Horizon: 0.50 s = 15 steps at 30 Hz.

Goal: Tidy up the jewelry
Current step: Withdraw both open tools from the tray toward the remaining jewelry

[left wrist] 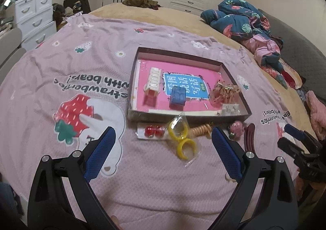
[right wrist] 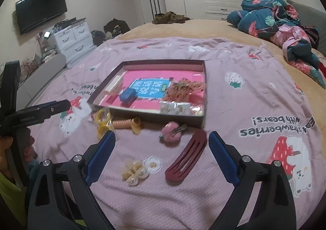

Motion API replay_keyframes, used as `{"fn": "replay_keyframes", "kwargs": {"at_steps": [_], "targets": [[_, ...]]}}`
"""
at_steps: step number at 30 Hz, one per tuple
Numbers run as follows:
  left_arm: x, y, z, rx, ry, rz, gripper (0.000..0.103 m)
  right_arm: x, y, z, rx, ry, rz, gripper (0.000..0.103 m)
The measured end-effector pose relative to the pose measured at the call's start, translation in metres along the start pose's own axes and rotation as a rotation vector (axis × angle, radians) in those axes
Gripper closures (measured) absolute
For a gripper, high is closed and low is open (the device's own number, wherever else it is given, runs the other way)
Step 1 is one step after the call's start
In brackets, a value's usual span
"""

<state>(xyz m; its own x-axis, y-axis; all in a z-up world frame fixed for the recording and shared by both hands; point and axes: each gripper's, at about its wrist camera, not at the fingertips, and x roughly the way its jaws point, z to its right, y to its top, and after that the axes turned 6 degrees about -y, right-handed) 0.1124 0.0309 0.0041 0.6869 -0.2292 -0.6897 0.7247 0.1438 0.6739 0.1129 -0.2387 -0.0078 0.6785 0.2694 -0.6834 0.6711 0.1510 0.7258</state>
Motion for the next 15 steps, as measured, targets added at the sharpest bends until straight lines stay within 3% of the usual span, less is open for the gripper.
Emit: {"fn": "replay_keyframes", "kwargs": {"at_steps": [15], "targets": [[-0.005, -0.028, -0.003, 0.012, 0.013, -0.034, 0.015, 0.002, -0.033, -0.025, -0.069, 0.055, -0.051, 0.011]]}}
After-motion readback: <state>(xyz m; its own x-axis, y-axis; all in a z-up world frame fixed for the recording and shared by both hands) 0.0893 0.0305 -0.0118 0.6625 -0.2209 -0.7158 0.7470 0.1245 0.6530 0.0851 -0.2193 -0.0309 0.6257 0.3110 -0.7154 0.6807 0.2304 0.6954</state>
